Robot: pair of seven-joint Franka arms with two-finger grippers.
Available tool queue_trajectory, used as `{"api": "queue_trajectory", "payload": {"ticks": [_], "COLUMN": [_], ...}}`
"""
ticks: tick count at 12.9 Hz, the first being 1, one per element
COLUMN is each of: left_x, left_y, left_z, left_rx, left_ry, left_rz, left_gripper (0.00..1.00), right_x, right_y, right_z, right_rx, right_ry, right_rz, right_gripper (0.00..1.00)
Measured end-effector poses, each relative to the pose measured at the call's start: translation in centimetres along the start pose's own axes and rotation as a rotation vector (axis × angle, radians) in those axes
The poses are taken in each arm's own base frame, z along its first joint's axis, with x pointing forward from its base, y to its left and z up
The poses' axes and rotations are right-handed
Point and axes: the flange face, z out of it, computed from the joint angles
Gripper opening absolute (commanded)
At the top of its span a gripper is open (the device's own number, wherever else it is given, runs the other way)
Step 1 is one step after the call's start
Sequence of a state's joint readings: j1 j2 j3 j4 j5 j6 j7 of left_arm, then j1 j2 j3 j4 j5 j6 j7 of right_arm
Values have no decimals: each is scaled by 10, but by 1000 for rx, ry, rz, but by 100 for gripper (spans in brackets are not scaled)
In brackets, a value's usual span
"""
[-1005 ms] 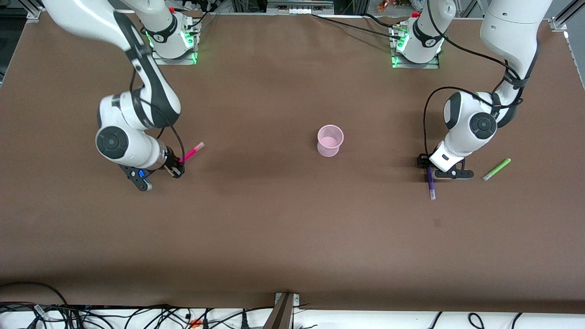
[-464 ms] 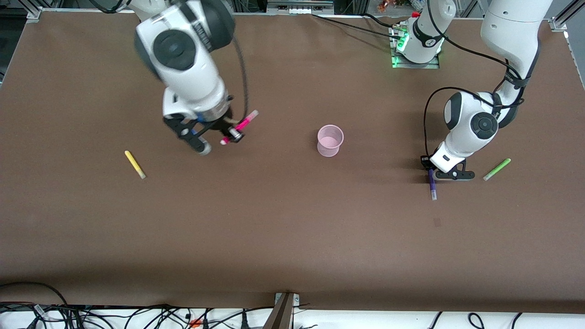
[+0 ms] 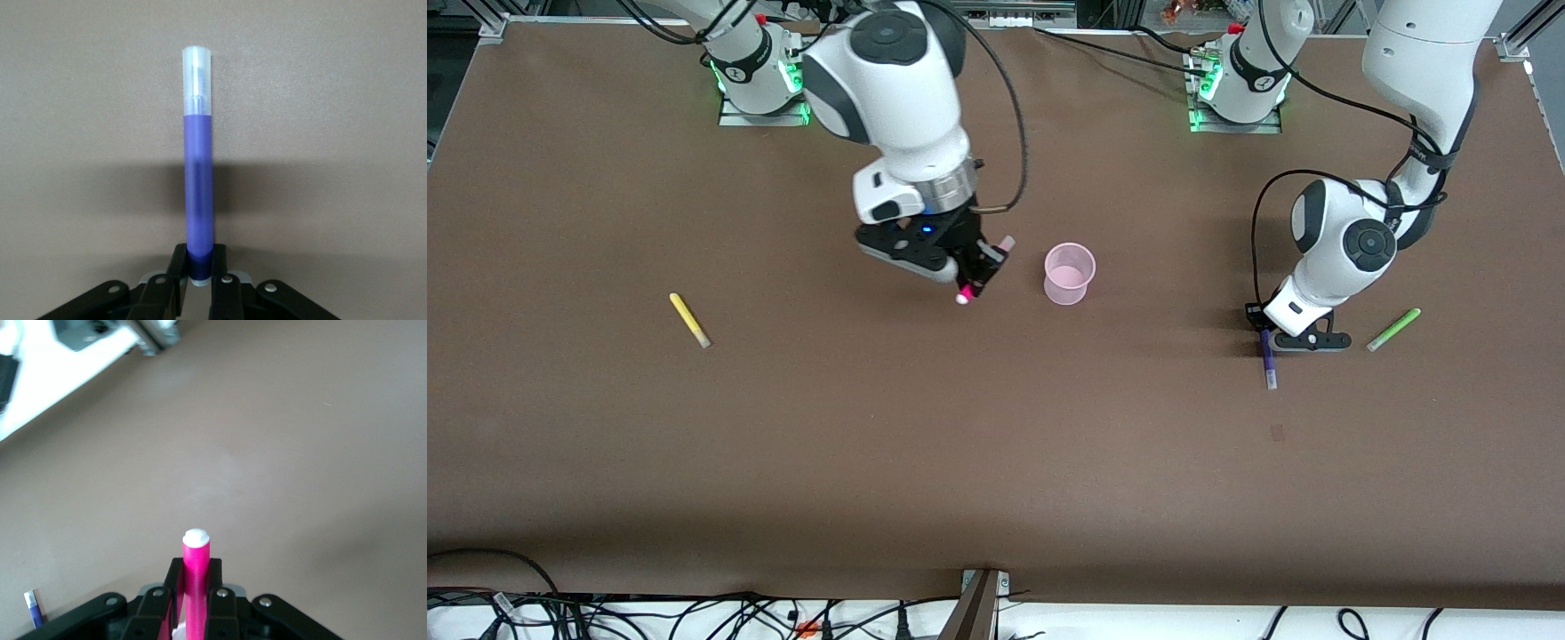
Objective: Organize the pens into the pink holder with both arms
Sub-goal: 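Lift the pink marker with the right gripper over the pink cup, then drop the pink marker into the cup while the left gripper lifts purple marker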
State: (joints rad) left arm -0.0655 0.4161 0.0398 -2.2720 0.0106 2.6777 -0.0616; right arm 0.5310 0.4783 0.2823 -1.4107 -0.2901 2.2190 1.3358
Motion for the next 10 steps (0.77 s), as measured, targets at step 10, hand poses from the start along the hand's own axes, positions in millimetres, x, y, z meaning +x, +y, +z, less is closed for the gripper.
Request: {"api": "queue_trajectory", "payload": {"ticks": [10], "left_x": [60], "left_y": [7], "left_z": [-79], "left_rx": [-142], "left_ry": [-274], "left_rz": [-169], "left_gripper": [0], "right_x": [-115], "right_y": [-36], "right_z": [85], "right_rx": [97], "right_ry": [130], "right_rz": [-76], "right_gripper": [0]}}
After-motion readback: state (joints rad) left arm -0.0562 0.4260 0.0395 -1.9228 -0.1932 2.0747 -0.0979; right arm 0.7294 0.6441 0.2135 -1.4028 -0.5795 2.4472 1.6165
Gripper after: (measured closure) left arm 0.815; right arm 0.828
